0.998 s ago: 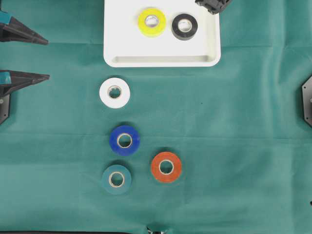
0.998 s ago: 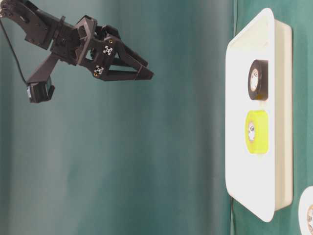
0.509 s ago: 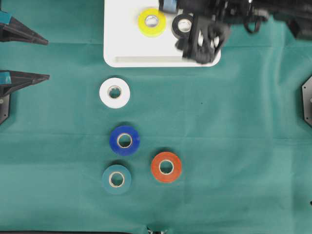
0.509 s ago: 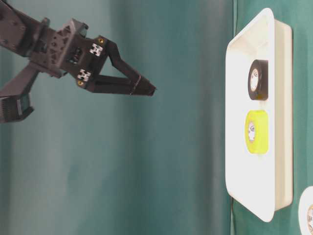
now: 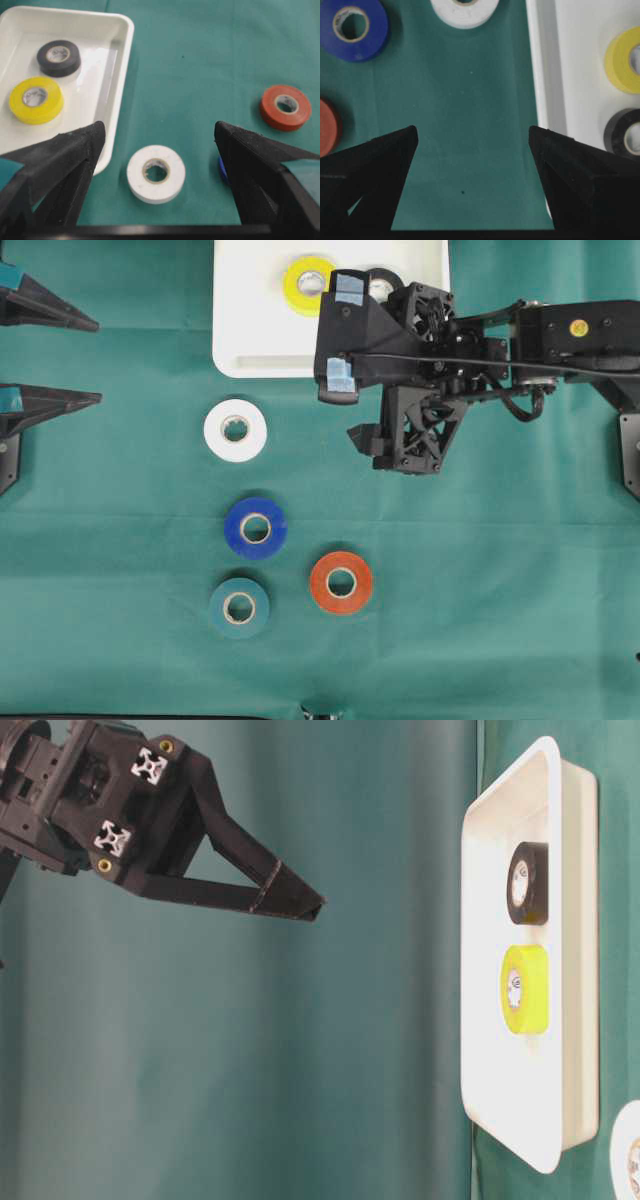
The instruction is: Pick up the tape from a random location and place it into the white case.
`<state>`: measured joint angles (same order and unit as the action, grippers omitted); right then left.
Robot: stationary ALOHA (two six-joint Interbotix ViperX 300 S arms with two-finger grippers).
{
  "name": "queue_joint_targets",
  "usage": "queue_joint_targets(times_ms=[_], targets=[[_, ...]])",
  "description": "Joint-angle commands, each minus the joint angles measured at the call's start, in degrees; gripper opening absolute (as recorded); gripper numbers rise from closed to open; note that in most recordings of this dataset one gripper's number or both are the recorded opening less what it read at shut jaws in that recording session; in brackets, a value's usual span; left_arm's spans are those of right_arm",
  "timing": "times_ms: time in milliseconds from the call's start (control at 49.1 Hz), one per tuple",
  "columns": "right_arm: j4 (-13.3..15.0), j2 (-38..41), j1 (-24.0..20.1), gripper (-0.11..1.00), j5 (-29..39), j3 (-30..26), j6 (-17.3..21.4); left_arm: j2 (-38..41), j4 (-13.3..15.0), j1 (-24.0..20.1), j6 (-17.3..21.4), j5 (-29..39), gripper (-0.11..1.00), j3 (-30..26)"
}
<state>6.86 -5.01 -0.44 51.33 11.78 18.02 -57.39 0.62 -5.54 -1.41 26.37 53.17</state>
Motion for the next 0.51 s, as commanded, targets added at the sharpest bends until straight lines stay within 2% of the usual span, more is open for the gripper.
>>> queue_joint_targets(times_ms=[0, 204, 489], targets=[[0.18, -1.67, -0.18, 0.91, -0.35, -1.41, 0.0, 0.26, 0.0, -0.26, -0.09, -0.18, 0.99, -0.79], [0.18, -4.92, -0.53, 0.91, -0.7, 0.7, 0.09, -0.09, 0.0, -0.26, -0.09, -0.18, 0.99, -0.79], [0.18, -13.97, -0.53, 0.9, -5.71, 8.61, 0.18, -0.18, 0.0, -0.35, -0.09, -0.26, 0.99, -0.88]])
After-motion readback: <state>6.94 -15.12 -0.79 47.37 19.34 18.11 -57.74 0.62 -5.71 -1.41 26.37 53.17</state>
